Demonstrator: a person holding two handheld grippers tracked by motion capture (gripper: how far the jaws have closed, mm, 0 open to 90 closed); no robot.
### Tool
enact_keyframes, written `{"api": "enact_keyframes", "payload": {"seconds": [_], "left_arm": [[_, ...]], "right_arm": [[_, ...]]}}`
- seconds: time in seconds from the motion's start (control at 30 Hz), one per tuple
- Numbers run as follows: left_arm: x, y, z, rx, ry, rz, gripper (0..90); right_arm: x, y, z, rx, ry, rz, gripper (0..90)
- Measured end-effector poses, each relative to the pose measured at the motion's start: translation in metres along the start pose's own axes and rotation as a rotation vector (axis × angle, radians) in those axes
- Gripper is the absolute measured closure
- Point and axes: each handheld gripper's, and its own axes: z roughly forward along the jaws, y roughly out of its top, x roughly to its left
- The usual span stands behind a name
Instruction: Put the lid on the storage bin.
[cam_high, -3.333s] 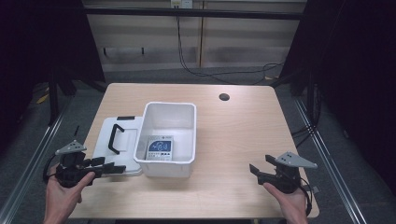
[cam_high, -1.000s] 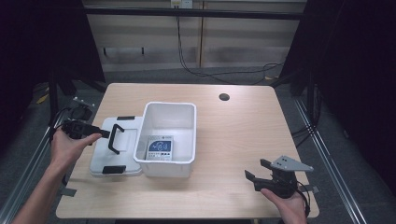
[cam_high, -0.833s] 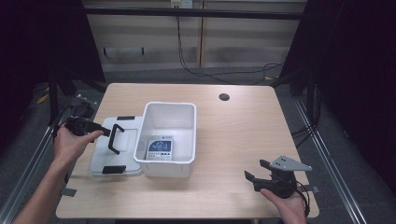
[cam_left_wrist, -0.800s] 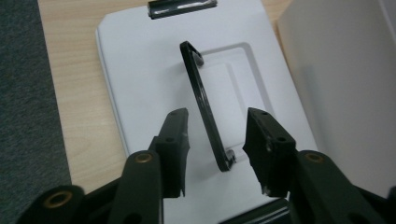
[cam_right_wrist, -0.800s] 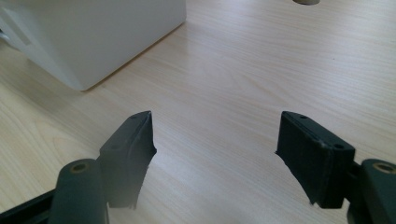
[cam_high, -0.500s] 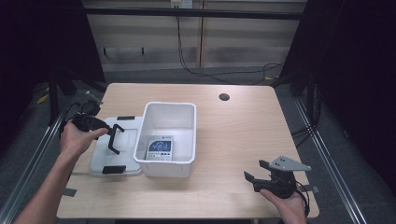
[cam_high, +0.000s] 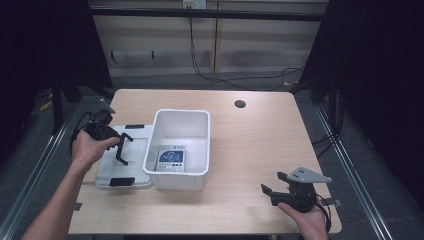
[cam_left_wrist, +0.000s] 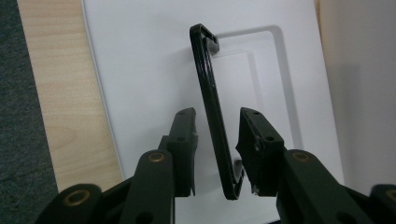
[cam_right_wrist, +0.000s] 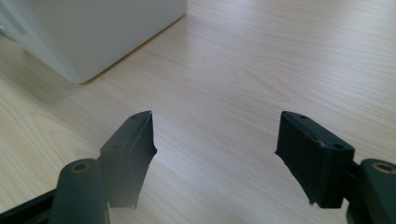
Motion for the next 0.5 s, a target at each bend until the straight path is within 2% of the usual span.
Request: {"api": "enact_keyframes", "payload": {"seconds": [0.1, 0.17, 0.23, 0.3, 0.37, 0.43, 0.5], "left_arm": [[-0.002, 0.002, 0.005, 0.017, 0.019, -0.007, 66.6], [-0.002, 0.002, 0.008, 0.016, 0.016, -0.025, 66.0], [-0.003, 0.003, 0.010, 0.009, 0.031, -0.037, 66.0], [-0.004, 0.004, 0.012, 0.029, 0.032, -0.020, 66.4], [-0.004, 0.003, 0.014, 0.029, 0.041, -0.036, 68.9], [-0.004, 0.004, 0.016, 0.045, 0.050, -0.028, 69.1], [-0.003, 0.004, 0.016, 0.045, 0.042, -0.031, 70.8]], "right_arm": [[0.000, 0.000, 0.001, 0.007, -0.001, 0.004, 27.7], [-0.001, 0.000, 0.001, 0.008, -0.003, 0.004, 27.7], [-0.001, 0.000, 0.001, 0.008, -0.004, 0.006, 27.7], [-0.001, 0.000, 0.001, 0.011, -0.003, 0.005, 27.7], [-0.001, -0.001, 0.002, 0.015, 0.000, 0.001, 27.7], [-0.001, -0.001, 0.002, 0.016, 0.000, 0.002, 27.7], [-0.001, -0.001, 0.002, 0.016, 0.001, 0.002, 27.7]]}}
